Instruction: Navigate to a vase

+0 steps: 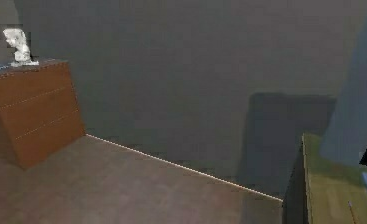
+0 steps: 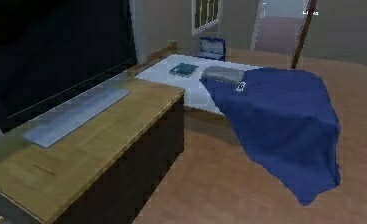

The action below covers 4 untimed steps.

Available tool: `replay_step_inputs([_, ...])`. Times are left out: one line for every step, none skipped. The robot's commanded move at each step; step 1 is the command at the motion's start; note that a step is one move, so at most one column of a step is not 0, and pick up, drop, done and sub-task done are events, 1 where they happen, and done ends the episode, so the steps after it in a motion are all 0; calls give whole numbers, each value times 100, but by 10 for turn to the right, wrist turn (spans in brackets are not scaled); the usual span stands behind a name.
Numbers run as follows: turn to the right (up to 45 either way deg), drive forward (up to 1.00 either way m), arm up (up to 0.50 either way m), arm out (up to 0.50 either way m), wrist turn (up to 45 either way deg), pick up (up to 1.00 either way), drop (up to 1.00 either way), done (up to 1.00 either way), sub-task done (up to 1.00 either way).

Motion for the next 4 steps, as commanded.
replay_step_inputs([30,0,0,0,0,0,0,0,0])
replay_step_inputs([0,90,0,0,0,0,0,0,0])
replay_step_inputs([450,0,0,0,0,0,0,0,0])
replay_step_inputs([450,0,0,0,0,0,0,0,0])
